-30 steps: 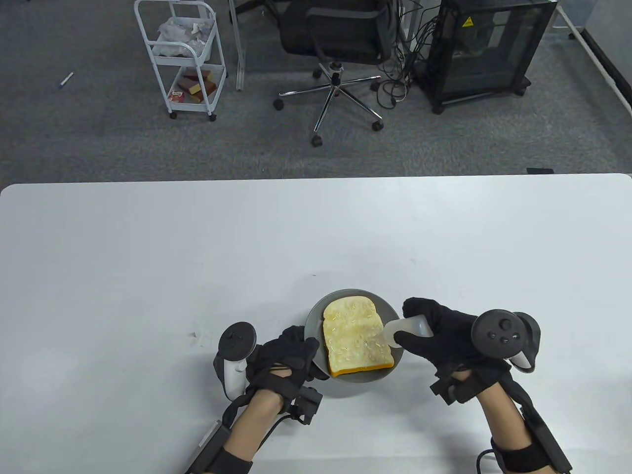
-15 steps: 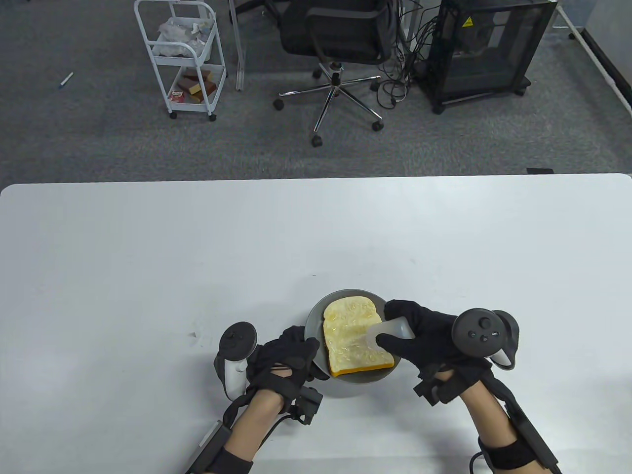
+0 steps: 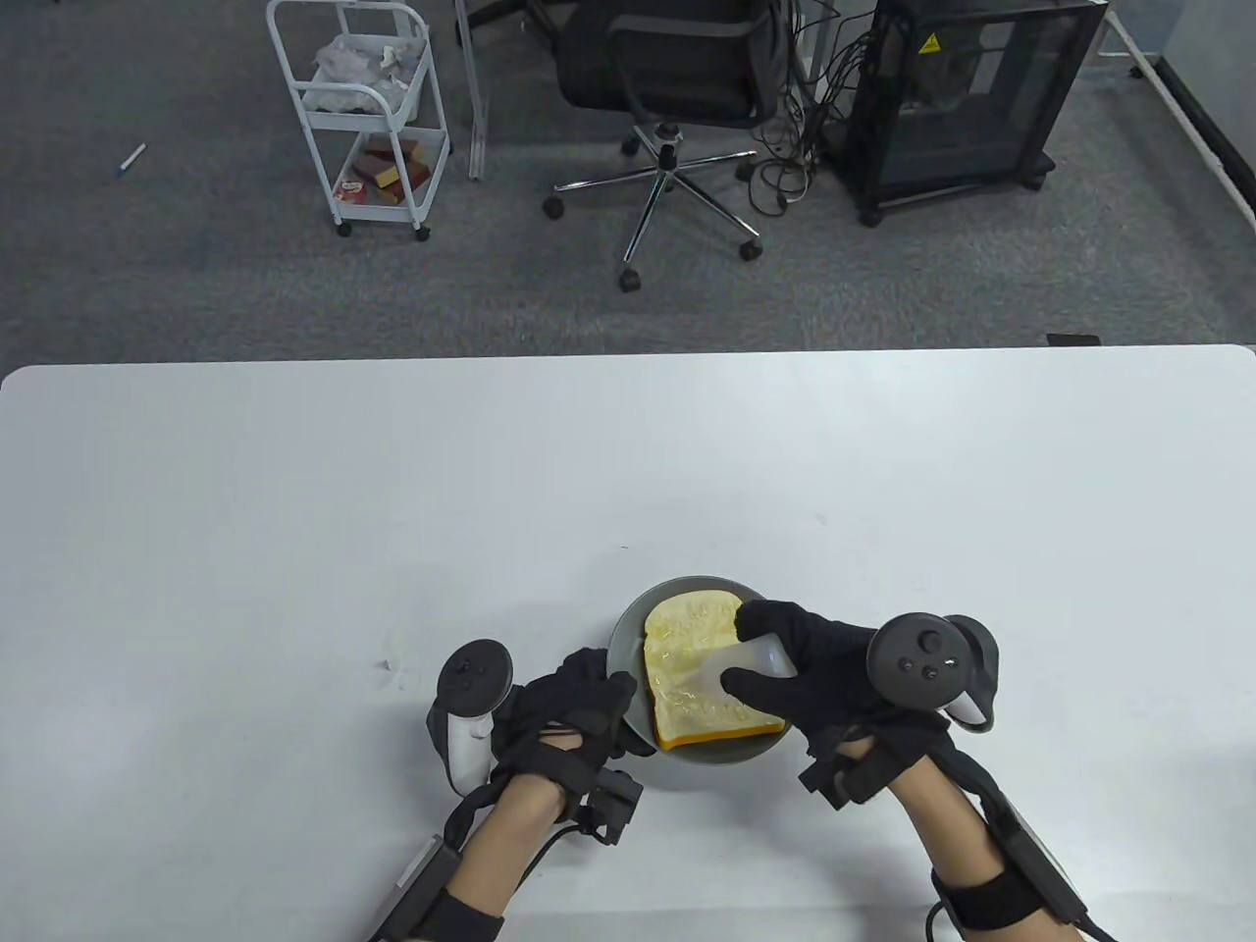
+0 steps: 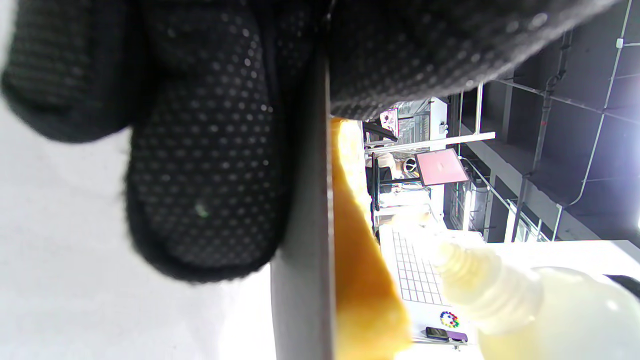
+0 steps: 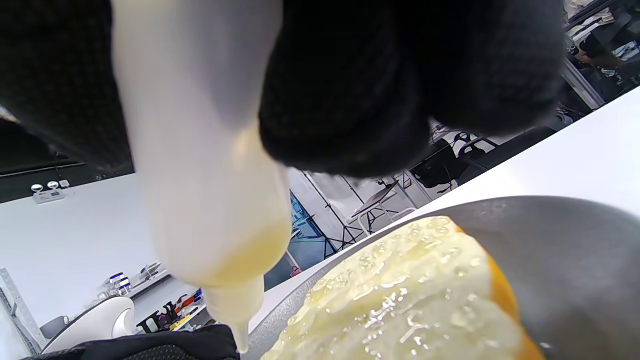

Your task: Squeeze honey bottle to draw zigzag on toast

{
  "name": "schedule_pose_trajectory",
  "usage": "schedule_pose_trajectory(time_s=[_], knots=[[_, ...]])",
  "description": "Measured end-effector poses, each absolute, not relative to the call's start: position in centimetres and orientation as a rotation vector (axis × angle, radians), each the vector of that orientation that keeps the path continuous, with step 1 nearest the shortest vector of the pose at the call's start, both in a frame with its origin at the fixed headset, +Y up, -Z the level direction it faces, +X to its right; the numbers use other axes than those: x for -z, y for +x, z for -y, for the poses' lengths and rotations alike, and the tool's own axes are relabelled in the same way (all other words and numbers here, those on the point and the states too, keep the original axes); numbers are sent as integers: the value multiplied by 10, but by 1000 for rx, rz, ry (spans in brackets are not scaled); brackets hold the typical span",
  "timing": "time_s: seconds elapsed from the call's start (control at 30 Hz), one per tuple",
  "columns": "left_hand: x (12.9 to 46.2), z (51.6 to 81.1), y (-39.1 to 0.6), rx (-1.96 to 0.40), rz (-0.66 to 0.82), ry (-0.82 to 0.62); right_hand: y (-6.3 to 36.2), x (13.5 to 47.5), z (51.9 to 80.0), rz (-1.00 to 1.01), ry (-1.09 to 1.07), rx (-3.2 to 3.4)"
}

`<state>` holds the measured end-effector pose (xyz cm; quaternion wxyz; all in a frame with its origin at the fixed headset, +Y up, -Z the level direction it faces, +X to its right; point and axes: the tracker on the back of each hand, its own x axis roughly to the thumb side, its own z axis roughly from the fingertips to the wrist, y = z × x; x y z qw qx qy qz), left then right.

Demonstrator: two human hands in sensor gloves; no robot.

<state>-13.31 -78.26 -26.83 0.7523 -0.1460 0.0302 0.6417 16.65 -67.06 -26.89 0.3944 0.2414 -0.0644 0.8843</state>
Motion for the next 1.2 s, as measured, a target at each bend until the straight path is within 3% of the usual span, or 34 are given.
schedule_pose_trajectory(time_s=[0.67,1.2], knots=[[268,782,-133,-1401,-66,-316,162,264,672,97,642,-2176],[268,782,-134,-1409,-69,-312,185,260,668,110,622,-2190]])
